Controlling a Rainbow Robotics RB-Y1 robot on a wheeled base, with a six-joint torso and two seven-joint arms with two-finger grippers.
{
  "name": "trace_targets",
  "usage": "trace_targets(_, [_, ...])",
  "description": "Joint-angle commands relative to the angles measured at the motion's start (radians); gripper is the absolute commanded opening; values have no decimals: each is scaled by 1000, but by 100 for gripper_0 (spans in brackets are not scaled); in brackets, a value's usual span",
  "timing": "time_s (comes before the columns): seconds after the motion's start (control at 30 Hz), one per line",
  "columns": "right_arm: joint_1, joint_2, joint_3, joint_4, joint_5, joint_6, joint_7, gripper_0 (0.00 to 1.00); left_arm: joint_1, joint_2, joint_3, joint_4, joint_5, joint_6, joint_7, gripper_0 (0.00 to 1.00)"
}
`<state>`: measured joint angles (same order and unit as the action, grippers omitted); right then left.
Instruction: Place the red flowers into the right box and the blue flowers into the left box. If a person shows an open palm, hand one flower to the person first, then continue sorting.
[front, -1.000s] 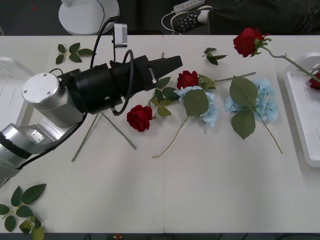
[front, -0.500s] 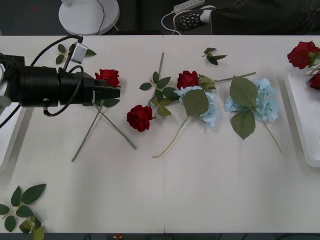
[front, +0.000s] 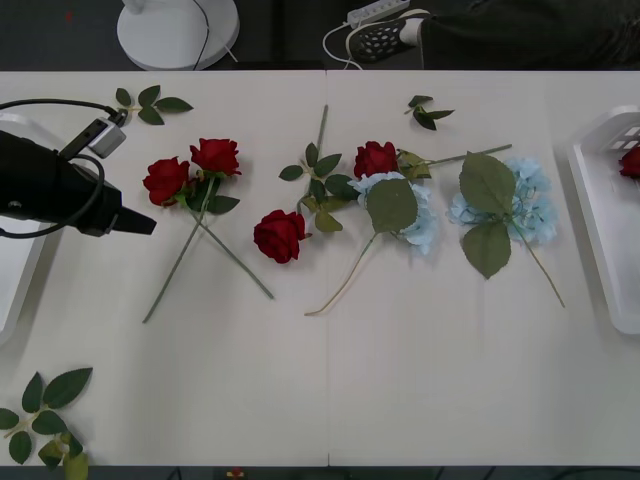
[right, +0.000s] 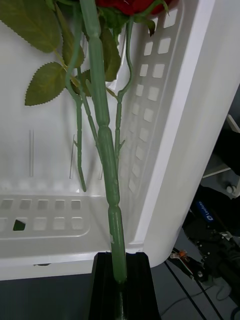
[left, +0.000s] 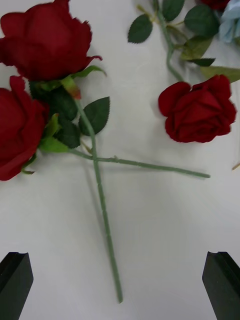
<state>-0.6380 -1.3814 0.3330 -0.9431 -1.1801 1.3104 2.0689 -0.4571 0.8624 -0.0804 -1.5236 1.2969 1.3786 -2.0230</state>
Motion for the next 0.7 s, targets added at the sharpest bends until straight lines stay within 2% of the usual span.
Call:
trace_targets(0.03, [83,28,-8,14,57,-66,28,0,-38,38,-32,-38,-79,10,-31,100])
trace_targets(0.17, [113,73,-6,32,89,-91,28,0,-60,9,-90,-38,-136,-9,-13,100])
trace_targets(0.5, [113,148,-8,76,145,-97,22,0,-161,-108,-255,34,-297,-66,155,100])
trace_targets(0.53, [115,150,-6,76,145,-97,20,3,-167,-125,-268,57,-298,-89,168,100])
trace_targets(0.57, [113,151,-8,76,146,-99,20,18,-170,-141,-279,80,-301,-112,170,100])
trace_targets(0.63, [113,151,-8,76,143,-102,19,36,-176,-163,-292,126,-306,-147,172,100])
trace_targets(0.67, [115,151,-8,76,145,-102,19,43,-183,-175,-300,154,-306,-170,172,100])
trace_targets(0.7, [113,151,-6,76,145,-100,19,45,-186,-180,-308,171,-308,-179,170,100])
